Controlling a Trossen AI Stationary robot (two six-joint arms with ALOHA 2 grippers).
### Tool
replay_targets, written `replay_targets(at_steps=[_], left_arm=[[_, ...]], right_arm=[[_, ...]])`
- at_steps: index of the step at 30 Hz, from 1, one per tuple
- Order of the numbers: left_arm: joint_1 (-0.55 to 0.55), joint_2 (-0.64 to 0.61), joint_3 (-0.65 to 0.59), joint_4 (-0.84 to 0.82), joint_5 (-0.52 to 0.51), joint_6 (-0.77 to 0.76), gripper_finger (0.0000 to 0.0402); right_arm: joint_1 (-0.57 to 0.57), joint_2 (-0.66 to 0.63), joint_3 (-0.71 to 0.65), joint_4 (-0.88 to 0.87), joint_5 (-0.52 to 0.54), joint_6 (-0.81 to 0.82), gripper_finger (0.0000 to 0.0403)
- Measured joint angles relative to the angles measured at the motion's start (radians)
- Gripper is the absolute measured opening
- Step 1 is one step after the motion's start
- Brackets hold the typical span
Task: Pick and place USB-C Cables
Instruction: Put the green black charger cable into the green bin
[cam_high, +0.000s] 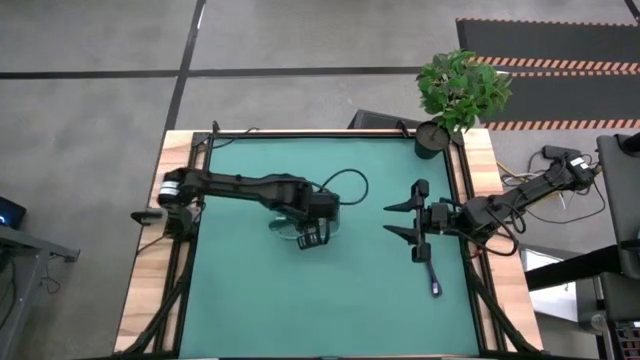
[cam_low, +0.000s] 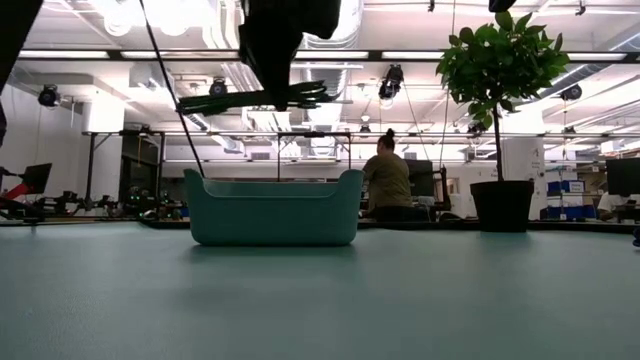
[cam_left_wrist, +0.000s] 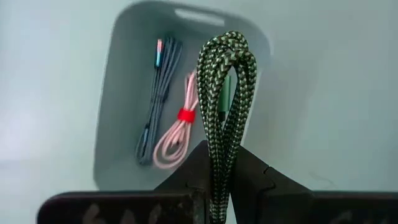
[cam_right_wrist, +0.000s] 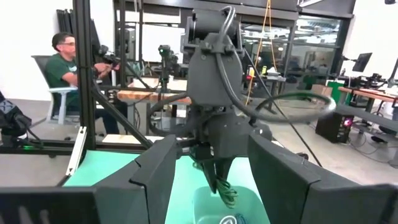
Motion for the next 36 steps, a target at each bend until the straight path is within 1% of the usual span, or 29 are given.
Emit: replay_targets(at_steps=[3,5,16,19,25,30,33,36], left_arm=[[0.002,0.041,0.059,-0.085,0.009,0.081,0.0017],[0.006,0.055,0.067,-0.095,0.011,0.122,0.0017],[0.059,0.060,0.027,-0.070,0.011,0.167,0.0019],[0.064,0.060,0.017,-0.033,0.011,0.194,0.0020],[0.063,0.069,-0.002,0.053,0.011,0.336,0.0022],[0.067,0.093,-0.042,0.145,0.004,0.359,0.0022],[0.070,0.105,-0.068,0.171,-0.002,0.385,0.0023],[0.072,0.110,-0.092,0.191,-0.043,0.403,0.0023]], right_arm=[[0.000,0.000,0.000,-0.003,0.000,-0.002,0.0189],[0.000,0.000,0.000,-0.004,0.000,-0.002,0.0189],[0.000,0.000,0.000,-0.009,0.000,-0.003,0.0189],[0.000,0.000,0.000,-0.009,0.000,-0.003,0.0189],[0.000,0.000,0.000,-0.009,0.000,-0.004,0.0189],[0.000,0.000,0.000,-0.010,-0.001,-0.004,0.0189],[0.000,0.000,0.000,-0.013,-0.001,-0.005,0.0189],[0.000,0.000,0.000,-0.014,-0.001,-0.005,0.0189]])
